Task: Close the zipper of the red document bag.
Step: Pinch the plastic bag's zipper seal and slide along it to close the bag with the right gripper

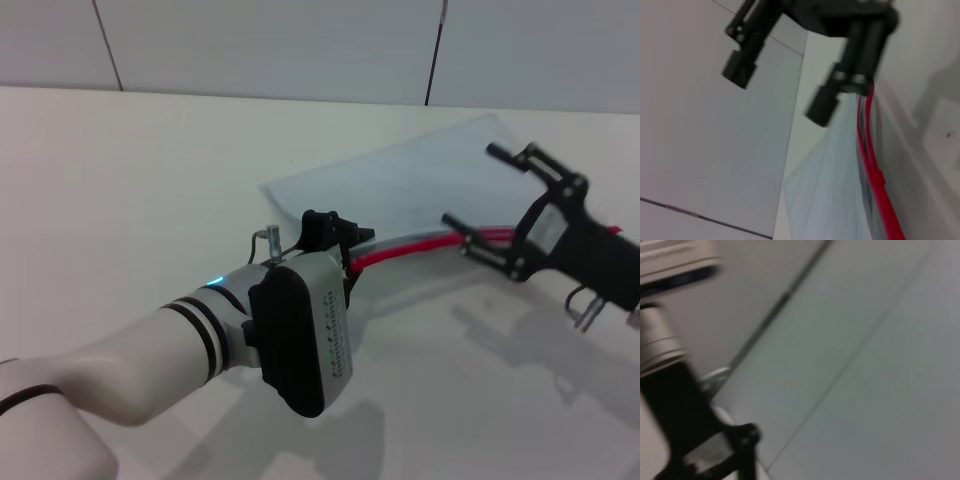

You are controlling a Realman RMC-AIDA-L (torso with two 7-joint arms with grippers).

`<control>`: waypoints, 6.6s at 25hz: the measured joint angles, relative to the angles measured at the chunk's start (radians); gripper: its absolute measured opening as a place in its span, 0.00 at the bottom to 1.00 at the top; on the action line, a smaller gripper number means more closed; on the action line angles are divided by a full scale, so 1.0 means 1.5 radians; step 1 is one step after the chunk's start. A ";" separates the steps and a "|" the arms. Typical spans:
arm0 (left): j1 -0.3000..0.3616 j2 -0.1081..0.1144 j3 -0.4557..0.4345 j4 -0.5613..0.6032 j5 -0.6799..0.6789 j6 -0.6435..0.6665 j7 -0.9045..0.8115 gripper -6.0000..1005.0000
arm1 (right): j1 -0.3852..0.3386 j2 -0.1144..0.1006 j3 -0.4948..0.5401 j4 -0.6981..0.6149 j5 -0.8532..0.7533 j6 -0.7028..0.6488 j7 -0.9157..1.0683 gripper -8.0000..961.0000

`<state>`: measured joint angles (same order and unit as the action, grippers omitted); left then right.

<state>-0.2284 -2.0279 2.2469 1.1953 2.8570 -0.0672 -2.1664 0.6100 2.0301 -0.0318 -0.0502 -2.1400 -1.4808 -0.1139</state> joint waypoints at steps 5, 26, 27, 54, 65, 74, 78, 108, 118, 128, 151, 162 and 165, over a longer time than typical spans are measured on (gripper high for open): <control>0.004 0.000 0.000 -0.001 0.000 -0.005 0.000 0.06 | 0.001 0.002 -0.002 0.010 -0.055 0.036 -0.036 0.83; 0.016 0.001 0.004 0.000 -0.026 -0.024 0.001 0.06 | 0.006 0.004 0.057 0.157 -0.068 0.210 -0.345 0.78; 0.016 0.001 0.004 0.000 -0.026 -0.024 0.001 0.06 | 0.005 0.004 0.057 0.158 -0.068 0.211 -0.351 0.76; 0.019 0.001 0.010 0.005 -0.024 -0.019 0.001 0.05 | 0.003 0.003 0.066 0.166 -0.069 0.211 -0.376 0.05; 0.020 0.002 0.009 0.005 -0.024 -0.019 0.001 0.05 | -0.007 0.000 0.079 0.141 -0.032 0.236 -0.376 0.04; 0.021 0.002 0.009 0.005 -0.025 -0.018 0.001 0.05 | -0.036 0.000 0.084 0.067 0.063 0.238 -0.376 0.06; 0.022 0.002 0.009 0.004 -0.025 -0.018 0.001 0.05 | -0.042 0.000 0.084 0.031 0.107 0.249 -0.376 0.07; 0.028 0.002 0.009 0.002 -0.025 -0.018 0.001 0.04 | -0.055 0.003 0.077 0.103 0.205 0.336 -0.524 0.30; 0.029 0.003 0.006 0.000 -0.025 -0.017 0.002 0.04 | -0.081 0.001 0.085 0.120 0.225 0.291 -0.566 0.68; 0.033 0.003 0.000 0.000 -0.025 -0.019 0.002 0.04 | -0.104 -0.001 0.074 0.124 0.220 0.228 -0.563 0.86; 0.028 0.002 0.009 0.000 -0.022 -0.021 0.002 0.03 | -0.051 0.003 0.043 0.152 0.222 0.312 -0.568 0.79; 0.029 0.002 0.009 0.000 -0.021 -0.022 0.002 0.03 | -0.051 0.003 0.041 0.150 0.222 0.314 -0.568 0.42; 0.029 0.002 0.009 0.000 -0.021 -0.022 0.002 0.03 | -0.051 0.003 0.041 0.152 0.220 0.314 -0.568 0.33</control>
<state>-0.1855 -2.0249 2.2605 1.1949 2.8256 -0.0997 -2.1629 0.5338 2.0341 0.0291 0.1773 -1.8107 -1.0093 -0.9664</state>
